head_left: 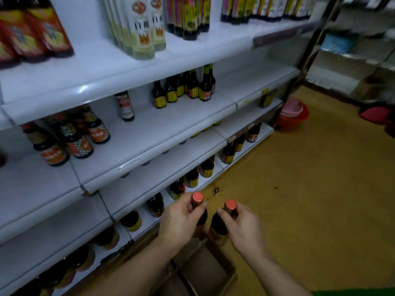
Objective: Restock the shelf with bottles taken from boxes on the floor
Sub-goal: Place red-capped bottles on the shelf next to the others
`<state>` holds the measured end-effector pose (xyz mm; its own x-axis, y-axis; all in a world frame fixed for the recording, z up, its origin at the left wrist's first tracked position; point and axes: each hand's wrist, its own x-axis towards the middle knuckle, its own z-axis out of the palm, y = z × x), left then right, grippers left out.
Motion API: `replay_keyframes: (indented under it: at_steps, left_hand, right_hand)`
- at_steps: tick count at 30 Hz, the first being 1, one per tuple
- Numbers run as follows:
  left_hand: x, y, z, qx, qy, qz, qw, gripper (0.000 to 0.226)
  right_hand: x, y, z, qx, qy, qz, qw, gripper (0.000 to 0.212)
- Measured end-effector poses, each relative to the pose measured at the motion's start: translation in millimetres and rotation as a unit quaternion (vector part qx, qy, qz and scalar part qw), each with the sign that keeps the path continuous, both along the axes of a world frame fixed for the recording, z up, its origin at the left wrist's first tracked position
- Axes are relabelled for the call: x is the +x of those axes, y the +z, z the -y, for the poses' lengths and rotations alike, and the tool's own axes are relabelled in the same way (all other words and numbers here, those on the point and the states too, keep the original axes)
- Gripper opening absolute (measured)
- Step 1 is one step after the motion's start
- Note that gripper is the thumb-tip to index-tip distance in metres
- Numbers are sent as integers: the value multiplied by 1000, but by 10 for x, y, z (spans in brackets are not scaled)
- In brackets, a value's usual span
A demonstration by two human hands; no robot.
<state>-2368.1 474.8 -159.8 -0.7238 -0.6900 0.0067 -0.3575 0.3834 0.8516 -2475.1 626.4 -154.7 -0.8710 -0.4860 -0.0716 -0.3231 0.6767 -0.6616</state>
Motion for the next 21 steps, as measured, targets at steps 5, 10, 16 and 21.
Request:
replay_keyframes:
  at_steps: [5,10,16,21]
  left_hand:
    - [142,698,60,-52,40,-42,997,21]
    - [251,1215,182,-78,83,-89,989,29]
    - [381,1724,326,-102,124,-130,978,30]
    - [497,1993,461,-100,143,-158,972,35]
  right_hand:
    - [9,705,136,-21,45,-69,996,31]
    - [29,1218,336,-84,79,-100,988,35]
    - [78,1697,601,-137,125,-119,976,40]
    - [123,2052,764,-171,150,-124,966,37]
